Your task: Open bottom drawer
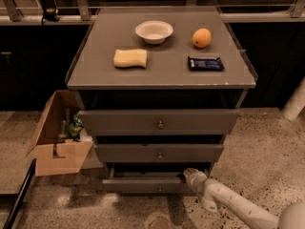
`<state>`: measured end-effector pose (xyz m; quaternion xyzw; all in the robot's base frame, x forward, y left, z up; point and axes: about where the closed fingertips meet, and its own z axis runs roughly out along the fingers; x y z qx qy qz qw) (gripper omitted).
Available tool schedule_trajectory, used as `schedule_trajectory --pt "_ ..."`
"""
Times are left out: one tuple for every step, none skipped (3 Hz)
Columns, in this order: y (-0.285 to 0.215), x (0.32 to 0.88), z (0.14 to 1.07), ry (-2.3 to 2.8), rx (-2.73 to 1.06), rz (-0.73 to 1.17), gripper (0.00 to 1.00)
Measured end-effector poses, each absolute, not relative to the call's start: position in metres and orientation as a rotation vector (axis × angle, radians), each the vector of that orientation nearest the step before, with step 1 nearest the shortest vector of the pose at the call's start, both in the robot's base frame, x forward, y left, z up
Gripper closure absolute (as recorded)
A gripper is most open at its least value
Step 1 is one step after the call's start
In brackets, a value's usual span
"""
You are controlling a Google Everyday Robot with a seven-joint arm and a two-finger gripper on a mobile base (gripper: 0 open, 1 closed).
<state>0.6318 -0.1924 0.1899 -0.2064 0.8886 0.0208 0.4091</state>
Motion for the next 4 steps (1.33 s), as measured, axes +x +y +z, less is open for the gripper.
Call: schedule_trajectory --pt "-0.191 0.617 0.167 2.331 -0.595 0.099 1.0" --pt "-0.191 0.617 0.171 2.336 -0.598 0.101 1.0" --pt "-0.191 0.617 0.174 2.336 -0.598 0.101 1.0" --pt "-0.198 0.604 0.169 2.36 -0.6 0.118 1.0"
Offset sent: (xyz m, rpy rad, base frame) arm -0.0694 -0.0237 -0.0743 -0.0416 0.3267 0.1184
